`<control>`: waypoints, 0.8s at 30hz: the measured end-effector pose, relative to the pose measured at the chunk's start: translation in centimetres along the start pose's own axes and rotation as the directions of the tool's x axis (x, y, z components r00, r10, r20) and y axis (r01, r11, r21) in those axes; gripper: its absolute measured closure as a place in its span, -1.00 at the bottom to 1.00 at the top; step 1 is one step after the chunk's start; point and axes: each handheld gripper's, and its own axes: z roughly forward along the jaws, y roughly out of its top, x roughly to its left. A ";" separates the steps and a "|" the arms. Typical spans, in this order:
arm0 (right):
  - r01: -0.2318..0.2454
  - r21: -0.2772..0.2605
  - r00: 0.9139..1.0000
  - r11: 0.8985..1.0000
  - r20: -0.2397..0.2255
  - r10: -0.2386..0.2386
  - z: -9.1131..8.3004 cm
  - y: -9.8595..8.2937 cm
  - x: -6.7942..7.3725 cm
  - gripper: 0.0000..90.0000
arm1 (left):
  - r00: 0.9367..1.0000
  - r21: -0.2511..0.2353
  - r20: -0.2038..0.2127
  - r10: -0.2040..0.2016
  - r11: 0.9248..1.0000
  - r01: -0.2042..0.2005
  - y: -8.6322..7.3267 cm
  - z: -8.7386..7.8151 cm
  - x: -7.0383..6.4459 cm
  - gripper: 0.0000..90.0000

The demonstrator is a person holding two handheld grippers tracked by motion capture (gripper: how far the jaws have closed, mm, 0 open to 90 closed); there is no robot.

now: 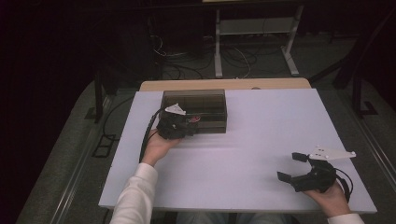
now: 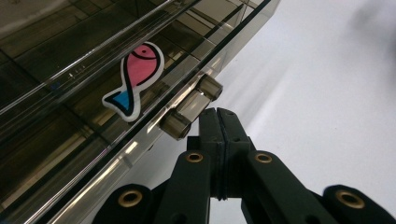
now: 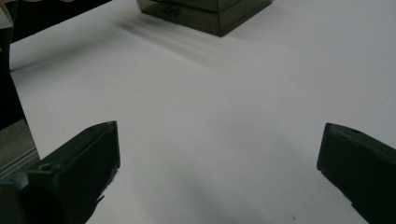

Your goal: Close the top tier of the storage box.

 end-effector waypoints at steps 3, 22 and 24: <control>0.000 0.001 1.000 1.000 -0.001 0.000 0.0 0.0 0.0 -1.00 | 1.000 0.002 -0.006 -0.003 1.000 0.003 0.2 0.1 0.0 0.98; -0.001 0.000 1.000 1.000 0.000 0.001 0.0 0.0 0.0 -1.00 | 1.000 0.004 -0.024 -0.019 1.000 0.020 0.9 0.5 0.7 0.98; -0.001 0.001 1.000 1.000 0.000 0.001 0.0 0.0 0.0 -1.00 | 0.999 0.007 -0.025 -0.025 1.000 0.025 0.8 0.6 0.9 0.98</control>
